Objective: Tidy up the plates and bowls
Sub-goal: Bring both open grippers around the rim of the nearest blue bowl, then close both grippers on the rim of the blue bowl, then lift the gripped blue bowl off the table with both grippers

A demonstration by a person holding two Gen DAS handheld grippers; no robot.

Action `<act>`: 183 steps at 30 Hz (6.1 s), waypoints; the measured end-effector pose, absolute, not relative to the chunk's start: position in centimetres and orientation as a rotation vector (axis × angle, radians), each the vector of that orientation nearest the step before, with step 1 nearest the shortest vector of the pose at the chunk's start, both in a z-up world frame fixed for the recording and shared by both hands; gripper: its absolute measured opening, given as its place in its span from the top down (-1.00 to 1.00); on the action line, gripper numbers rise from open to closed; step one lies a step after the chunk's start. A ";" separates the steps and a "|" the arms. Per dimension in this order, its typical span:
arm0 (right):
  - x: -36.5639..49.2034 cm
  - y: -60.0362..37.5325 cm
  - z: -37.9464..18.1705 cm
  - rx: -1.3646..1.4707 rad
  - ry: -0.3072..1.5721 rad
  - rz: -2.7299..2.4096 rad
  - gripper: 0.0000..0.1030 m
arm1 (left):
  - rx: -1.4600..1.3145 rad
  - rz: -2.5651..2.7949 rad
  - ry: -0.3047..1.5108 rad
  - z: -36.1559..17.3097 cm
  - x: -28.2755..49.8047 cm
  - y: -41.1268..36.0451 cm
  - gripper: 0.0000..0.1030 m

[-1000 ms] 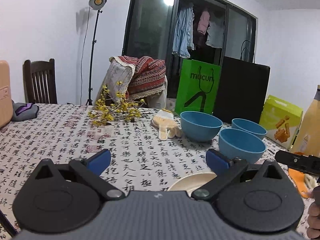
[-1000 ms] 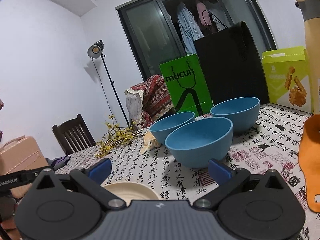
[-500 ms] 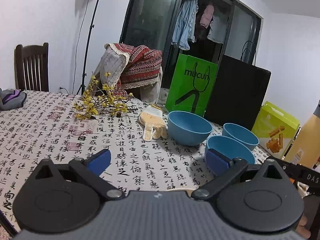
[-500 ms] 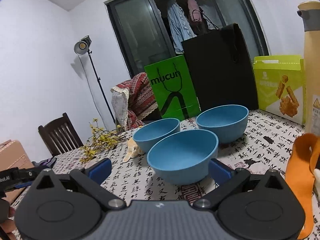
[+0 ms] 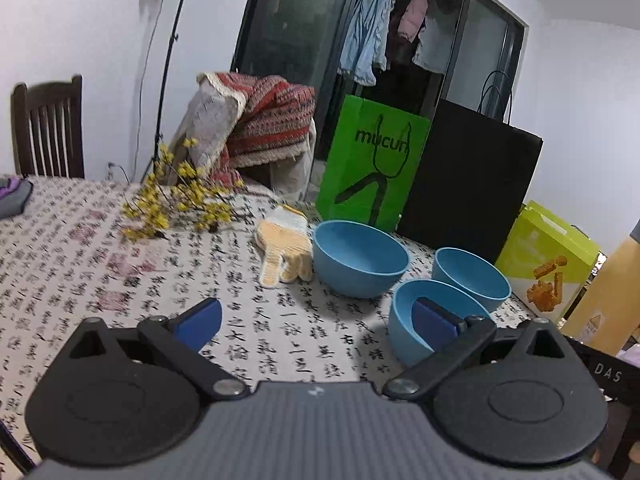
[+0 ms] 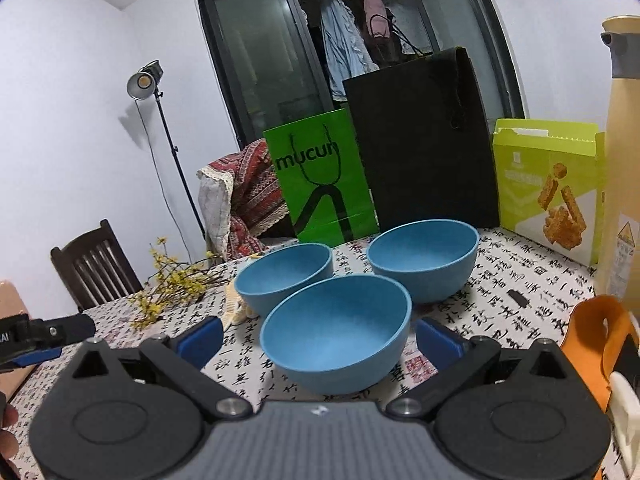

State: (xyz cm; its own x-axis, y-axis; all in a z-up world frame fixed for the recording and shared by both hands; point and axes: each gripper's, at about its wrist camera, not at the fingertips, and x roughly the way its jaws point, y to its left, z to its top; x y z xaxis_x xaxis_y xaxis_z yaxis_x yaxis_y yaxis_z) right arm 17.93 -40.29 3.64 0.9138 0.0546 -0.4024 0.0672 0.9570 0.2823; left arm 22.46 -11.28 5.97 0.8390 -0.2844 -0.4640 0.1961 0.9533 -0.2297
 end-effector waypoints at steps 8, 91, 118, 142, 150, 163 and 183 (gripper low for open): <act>20.2 -41.8 4.4 0.329 0.433 -0.050 -1.00 | -0.162 -0.245 0.536 6.4 24.7 -13.8 -1.00; 30.9 -46.2 -4.0 0.485 0.716 -0.146 0.32 | -0.073 -0.181 0.848 -2.2 35.9 -26.8 0.38; 30.9 -45.2 -4.0 0.415 0.721 -0.166 0.80 | -0.057 -0.157 0.835 -2.2 35.5 -27.2 0.79; 29.7 -43.7 -1.5 0.450 0.669 -0.088 0.81 | -0.055 -0.147 0.742 1.7 33.0 -24.6 0.79; 28.9 -42.2 -0.4 0.436 0.656 -0.075 0.81 | -0.065 -0.145 0.725 2.5 32.0 -23.1 0.79; 27.4 -39.9 1.1 0.409 0.637 -0.053 0.81 | -0.084 -0.141 0.695 4.0 29.9 -20.6 0.79; 25.6 -35.6 2.8 0.378 0.627 -0.005 0.81 | -0.131 -0.113 0.665 5.5 27.4 -15.7 0.81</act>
